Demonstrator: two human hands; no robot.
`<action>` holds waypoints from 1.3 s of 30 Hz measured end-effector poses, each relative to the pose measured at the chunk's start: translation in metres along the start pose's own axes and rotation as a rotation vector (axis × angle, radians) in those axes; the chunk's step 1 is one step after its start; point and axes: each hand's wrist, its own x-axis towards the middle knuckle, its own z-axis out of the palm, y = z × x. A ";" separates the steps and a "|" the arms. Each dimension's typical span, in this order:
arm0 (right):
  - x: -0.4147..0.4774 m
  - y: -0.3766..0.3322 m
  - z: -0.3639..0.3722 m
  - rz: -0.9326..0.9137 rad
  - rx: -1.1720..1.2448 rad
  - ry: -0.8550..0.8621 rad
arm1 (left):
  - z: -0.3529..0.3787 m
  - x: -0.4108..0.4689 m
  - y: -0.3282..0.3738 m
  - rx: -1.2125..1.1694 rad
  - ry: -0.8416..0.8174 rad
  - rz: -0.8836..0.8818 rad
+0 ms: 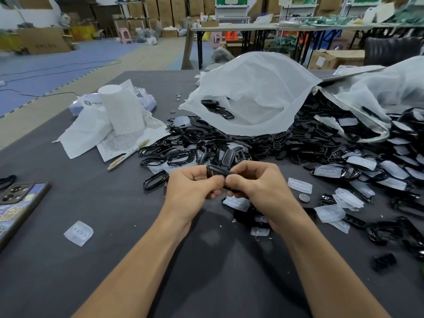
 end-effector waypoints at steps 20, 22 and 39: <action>0.002 0.005 0.003 0.002 -0.124 0.101 | -0.012 0.007 0.006 0.058 -0.070 -0.101; 0.002 0.007 0.004 -0.018 -0.189 0.131 | -0.013 0.008 0.006 0.084 -0.050 -0.086; 0.001 0.005 0.008 0.094 0.019 0.063 | 0.001 0.001 0.001 -0.138 0.094 -0.076</action>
